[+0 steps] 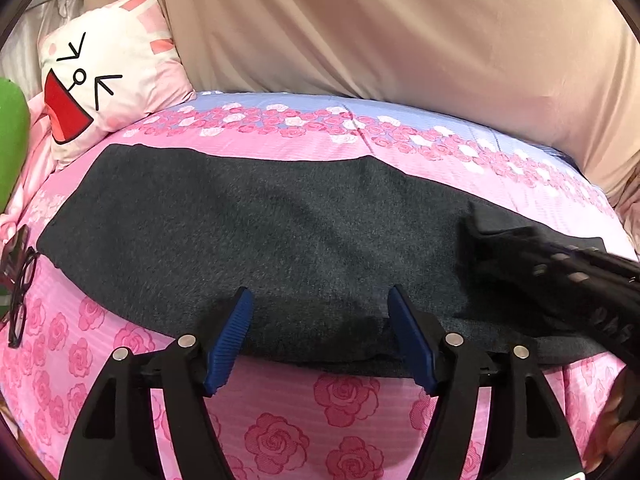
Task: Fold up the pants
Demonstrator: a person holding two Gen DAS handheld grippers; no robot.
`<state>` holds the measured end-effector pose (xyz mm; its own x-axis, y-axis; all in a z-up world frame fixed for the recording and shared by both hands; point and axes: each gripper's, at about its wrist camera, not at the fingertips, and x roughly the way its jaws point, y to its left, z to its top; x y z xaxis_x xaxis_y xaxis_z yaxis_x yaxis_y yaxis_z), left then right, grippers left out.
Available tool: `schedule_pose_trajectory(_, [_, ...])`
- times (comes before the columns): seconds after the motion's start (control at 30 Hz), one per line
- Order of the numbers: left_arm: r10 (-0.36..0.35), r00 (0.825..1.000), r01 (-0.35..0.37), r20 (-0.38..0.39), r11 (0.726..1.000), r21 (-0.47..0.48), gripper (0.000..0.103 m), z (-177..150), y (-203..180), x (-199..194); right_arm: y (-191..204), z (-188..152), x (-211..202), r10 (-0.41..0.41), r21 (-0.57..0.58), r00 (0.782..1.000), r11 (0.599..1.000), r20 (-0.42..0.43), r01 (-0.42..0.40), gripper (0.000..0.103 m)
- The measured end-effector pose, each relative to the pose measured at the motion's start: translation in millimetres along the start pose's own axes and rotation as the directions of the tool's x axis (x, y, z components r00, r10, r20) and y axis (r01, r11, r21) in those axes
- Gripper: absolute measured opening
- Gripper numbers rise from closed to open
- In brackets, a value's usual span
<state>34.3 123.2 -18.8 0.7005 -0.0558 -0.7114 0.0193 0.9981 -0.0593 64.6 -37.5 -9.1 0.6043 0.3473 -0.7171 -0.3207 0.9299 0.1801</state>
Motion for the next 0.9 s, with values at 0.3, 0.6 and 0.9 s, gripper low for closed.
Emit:
schedule_pose_trajectory(0.3, [-0.013, 1.0, 0.012, -0.013, 0.999, -0.031, 0.071, 2, 6, 2, -9, -19, 0, 0.064, 0.068, 0.998, 0.996, 0.01, -0.065, 0.018])
schedule_pose_trajectory(0.6, [-0.041, 0.995, 0.068, 0.09, 0.945, -0.32, 0.086, 9, 104, -24, -105, -65, -86, -0.097, 0.253, 0.986, 0.966, 0.135, 0.06, 0.06])
schedule_pose_trajectory(0.9, [-0.107, 0.991, 0.132, 0.086, 0.913, -0.386, 0.086, 6, 115, -22, -213, -118, -110, -0.094, 0.568, 0.991, 0.823, 0.097, 0.022, 0.086])
